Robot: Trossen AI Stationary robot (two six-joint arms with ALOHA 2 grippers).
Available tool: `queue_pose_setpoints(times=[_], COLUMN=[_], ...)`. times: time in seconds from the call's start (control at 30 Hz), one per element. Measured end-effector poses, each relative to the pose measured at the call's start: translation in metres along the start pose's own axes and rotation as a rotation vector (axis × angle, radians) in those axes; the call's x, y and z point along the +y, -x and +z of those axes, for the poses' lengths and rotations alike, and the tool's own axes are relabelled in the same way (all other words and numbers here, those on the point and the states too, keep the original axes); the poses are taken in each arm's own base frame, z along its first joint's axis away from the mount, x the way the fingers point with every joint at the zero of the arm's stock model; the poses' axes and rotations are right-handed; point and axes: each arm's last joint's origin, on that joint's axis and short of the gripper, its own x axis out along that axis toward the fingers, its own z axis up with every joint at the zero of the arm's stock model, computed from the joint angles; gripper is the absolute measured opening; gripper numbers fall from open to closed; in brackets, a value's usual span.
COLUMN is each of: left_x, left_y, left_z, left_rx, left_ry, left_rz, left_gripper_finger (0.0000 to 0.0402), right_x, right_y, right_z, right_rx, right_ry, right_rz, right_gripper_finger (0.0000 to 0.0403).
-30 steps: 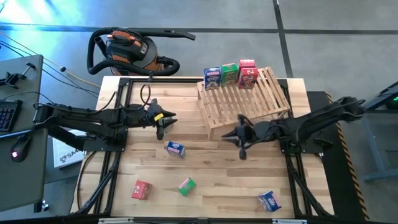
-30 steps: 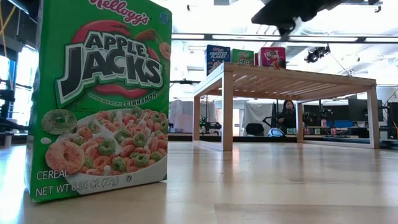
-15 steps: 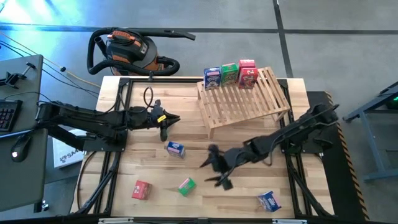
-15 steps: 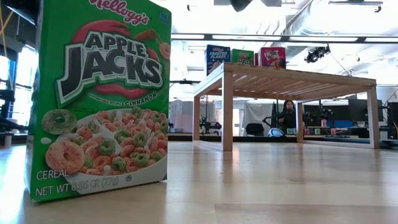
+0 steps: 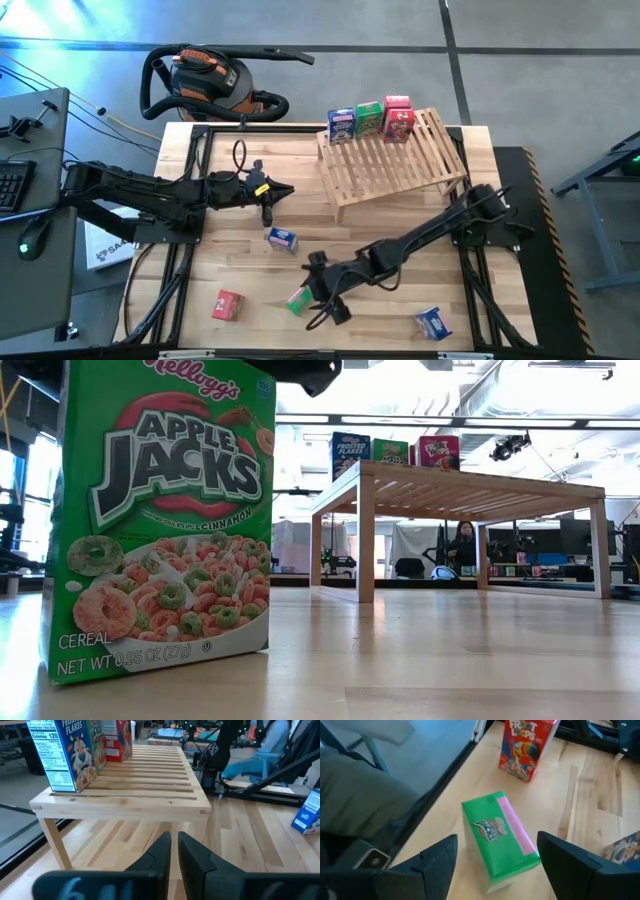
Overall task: Stack cereal on shelf
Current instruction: Put the bottom green cereal box on the shelf aligned with the other green cereal box
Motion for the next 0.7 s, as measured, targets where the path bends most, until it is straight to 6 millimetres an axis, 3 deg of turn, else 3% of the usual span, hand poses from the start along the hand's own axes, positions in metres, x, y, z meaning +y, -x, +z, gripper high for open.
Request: queue_pose_setpoints(times=[0.37,0.7], left_x=[0.0,0.0], left_y=[0.0,0.0], left_z=[-0.001,-0.001], left_rx=[0.006,0.007], left_ry=[-0.008,-0.009], left_rz=[0.0,-0.007], left_gripper_finger=[0.0023,0.0023], right_x=[-0.019,-0.021], right_y=[-0.002,-0.01], right_z=[-0.004,-0.009], right_rx=[0.017,0.031], right_ry=[-0.02,-0.033], right_rz=[0.051,0.074], right_gripper_finger=[0.0264,0.0264])
